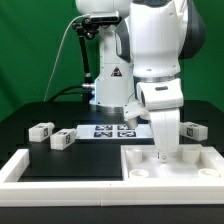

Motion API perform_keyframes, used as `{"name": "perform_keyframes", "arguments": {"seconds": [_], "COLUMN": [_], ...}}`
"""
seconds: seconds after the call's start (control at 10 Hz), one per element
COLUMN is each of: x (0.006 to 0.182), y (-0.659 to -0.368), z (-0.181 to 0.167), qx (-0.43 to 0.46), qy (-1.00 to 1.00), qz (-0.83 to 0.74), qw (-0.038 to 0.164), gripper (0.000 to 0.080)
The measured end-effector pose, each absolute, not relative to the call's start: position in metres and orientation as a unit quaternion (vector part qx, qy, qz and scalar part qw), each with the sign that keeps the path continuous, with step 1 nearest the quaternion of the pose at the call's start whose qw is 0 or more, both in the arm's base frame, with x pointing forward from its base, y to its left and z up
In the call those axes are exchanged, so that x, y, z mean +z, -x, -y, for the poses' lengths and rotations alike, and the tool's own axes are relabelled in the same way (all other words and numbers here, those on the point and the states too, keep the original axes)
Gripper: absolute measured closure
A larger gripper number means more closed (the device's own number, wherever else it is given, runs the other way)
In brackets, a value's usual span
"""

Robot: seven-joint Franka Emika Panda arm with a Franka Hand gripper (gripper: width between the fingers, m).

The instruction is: Assemble one leg

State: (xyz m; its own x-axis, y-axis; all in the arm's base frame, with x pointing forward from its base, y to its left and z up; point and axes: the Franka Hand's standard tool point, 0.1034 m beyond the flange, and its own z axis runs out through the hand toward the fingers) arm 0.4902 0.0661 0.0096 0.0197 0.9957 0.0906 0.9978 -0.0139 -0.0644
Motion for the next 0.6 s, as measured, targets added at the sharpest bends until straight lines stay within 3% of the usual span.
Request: {"name": "perform_keyframes", "arguments": {"seconds": [0.1,0.2,0.6], "x": [0.0095,0.0095,0.0095], "y": [-0.4902,-0.4902,-0.4902], "z": [-0.0659,-0.0657,-0.0651], "qx": [-0.010,-0.010,-0.010], "qy": [0.712,0.712,0.713], "qz": [0.700,0.700,0.699], "qw": [0.055,0.055,0.055], "gripper": [0.0233,0.0168,0.0150]}}
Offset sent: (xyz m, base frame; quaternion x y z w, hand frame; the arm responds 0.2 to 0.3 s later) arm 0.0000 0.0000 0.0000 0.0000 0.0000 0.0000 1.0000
